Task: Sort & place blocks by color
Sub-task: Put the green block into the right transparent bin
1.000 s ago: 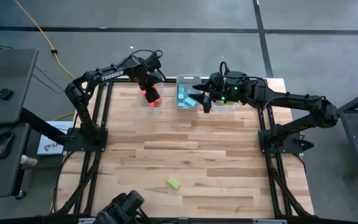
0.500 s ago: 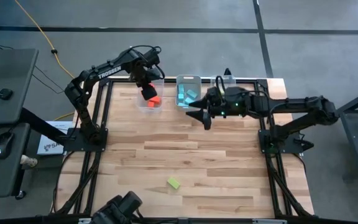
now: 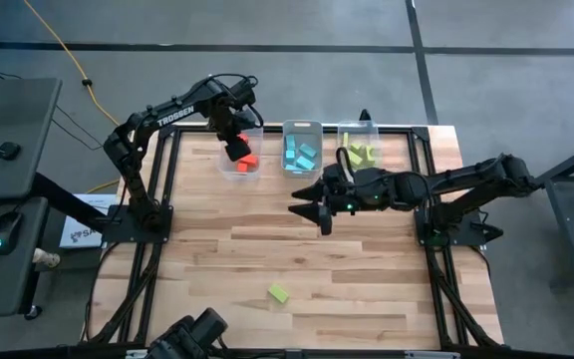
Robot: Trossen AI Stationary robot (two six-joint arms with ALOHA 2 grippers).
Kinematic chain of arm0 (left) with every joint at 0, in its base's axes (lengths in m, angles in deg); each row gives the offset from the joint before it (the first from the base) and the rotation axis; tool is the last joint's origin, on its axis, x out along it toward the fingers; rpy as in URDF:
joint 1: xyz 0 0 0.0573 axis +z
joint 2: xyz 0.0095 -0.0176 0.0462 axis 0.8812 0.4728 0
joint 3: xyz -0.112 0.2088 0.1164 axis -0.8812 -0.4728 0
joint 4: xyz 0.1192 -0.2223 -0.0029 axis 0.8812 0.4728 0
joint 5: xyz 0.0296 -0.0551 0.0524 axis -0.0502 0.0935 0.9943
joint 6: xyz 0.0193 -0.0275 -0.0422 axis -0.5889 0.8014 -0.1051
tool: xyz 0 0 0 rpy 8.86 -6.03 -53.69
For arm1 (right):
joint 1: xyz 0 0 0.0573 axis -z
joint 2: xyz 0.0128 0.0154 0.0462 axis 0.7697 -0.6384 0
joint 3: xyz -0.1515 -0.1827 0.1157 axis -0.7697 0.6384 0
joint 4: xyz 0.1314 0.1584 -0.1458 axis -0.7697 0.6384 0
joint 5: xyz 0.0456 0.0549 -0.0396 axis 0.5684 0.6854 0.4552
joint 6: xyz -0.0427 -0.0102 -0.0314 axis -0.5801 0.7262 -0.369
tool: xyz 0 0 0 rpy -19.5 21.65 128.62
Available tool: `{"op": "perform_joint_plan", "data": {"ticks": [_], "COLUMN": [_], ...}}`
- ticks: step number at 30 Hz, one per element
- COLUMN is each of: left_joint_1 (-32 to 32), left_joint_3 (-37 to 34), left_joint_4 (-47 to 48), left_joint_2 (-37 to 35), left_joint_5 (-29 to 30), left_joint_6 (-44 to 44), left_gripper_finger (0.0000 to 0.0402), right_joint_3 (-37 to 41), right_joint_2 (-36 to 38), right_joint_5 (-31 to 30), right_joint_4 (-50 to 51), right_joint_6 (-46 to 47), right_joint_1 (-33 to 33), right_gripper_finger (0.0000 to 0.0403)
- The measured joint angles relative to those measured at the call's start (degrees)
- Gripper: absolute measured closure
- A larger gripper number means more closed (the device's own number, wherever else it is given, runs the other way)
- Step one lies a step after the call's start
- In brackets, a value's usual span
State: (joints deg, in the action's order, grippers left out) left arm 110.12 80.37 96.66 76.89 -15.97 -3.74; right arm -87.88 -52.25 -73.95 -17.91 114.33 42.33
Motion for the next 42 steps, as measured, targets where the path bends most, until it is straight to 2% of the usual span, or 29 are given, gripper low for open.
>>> {"op": "perform_joint_plan", "data": {"ticks": [4, 7, 9, 15, 21, 26, 37, 42], "left_joint_1": [-0.04, -0.09, -0.09, -0.86, -1.15, -2.45, -5.80, -5.81], "left_joint_3": [0.00, 0.00, 0.00, 0.00, 0.00, 0.00, -0.48, -0.50], "left_joint_4": [2.92, 6.08, 8.04, 12.47, 12.25, 11.99, 9.38, 9.27], "left_joint_2": [0.00, 0.00, 0.00, -3.12, -10.59, -16.39, -26.71, -28.73], "left_joint_5": [0.00, -0.02, -0.02, 0.01, -0.02, 0.01, 0.10, 2.60], "left_joint_6": [1.19, 2.46, 2.91, 3.87, 7.04, 11.80, 17.35, 17.35], "left_gripper_finger": [0.0239, 0.0239, 0.0239, 0.0239, 0.0239, 0.0239, 0.0239, 0.0239], "right_joint_3": [-1.28, -5.89, -10.57, -25.20, -33.95, -36.38, -36.39, -36.44], "right_joint_2": [-0.49, -2.00, -3.76, -10.50, -17.38, -21.73, -29.68, -32.13], "right_joint_5": [0.37, 1.44, 2.52, 2.70, 5.75, 5.94, 8.31, 6.72], "right_joint_4": [1.05, 2.83, 6.68, 26.45, 35.51, 42.17, 42.64, 43.19], "right_joint_6": [0.35, -1.75, -3.29, -4.55, -3.79, 0.61, 8.13, 9.52], "right_joint_1": [-1.43, -2.41, -2.88, -3.71, -4.67, -5.82, -7.60, -7.56], "right_gripper_finger": [0.0160, 0.0160, 0.0160, 0.0160, 0.0160, 0.0160, 0.0160, 0.0160]}}
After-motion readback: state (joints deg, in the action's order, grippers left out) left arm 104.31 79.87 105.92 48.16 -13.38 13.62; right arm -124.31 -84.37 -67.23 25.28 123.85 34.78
